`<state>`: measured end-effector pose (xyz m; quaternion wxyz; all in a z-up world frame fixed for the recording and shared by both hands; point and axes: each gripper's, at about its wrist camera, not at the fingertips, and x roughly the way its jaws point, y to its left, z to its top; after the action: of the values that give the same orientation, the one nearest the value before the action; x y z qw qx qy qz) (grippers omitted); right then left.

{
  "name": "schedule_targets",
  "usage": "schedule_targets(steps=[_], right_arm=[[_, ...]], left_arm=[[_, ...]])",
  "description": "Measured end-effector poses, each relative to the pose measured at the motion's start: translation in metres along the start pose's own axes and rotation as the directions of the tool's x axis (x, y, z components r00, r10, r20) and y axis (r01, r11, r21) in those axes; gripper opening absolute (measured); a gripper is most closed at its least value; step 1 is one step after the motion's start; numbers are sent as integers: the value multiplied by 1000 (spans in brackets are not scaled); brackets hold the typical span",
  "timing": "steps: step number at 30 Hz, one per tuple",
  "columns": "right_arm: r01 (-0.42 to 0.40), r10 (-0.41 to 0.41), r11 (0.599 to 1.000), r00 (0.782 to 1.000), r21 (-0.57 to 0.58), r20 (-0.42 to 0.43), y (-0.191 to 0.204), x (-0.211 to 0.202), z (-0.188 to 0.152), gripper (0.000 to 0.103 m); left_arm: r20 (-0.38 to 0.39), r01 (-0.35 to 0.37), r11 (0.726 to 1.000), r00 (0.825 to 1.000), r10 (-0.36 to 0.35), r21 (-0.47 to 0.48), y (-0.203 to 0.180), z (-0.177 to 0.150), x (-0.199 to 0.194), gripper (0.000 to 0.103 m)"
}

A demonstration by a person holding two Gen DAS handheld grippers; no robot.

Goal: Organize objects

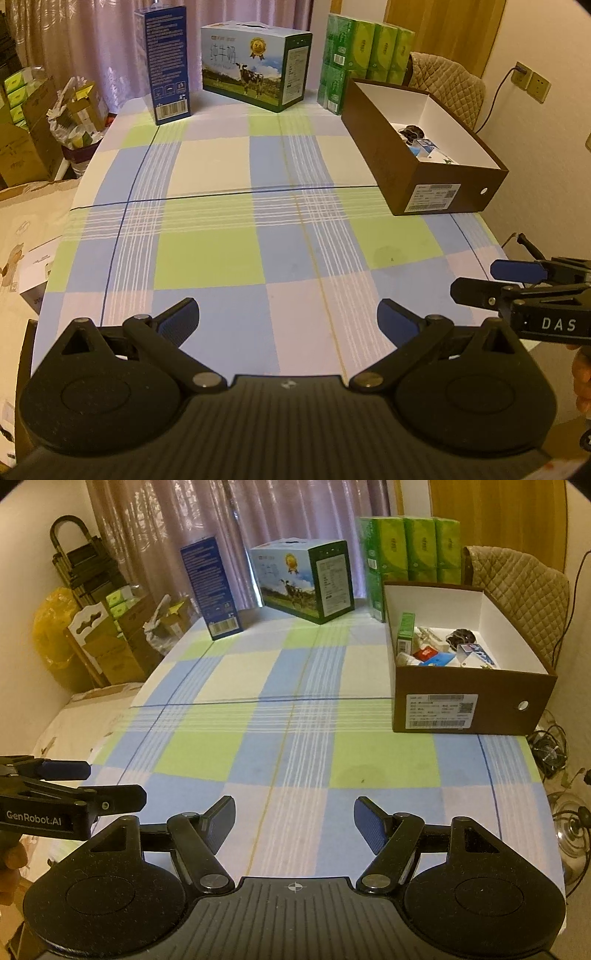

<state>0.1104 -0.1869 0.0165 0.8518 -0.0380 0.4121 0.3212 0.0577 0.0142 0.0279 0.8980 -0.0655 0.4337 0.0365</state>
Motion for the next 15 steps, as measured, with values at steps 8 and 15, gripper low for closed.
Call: schedule_targets(steps=[8,15], right_arm=[[-3,3,1000,1000,-5,-2,2,-1,-4,68],[-2,2,1000,1000,-3,-6,-1,-1,-4,68]], left_arm=[[2,-12,1000,1000,12,-6,1,-1,-2,101],[2,-15,1000,1000,15,-1,-3,-2,0,101]])
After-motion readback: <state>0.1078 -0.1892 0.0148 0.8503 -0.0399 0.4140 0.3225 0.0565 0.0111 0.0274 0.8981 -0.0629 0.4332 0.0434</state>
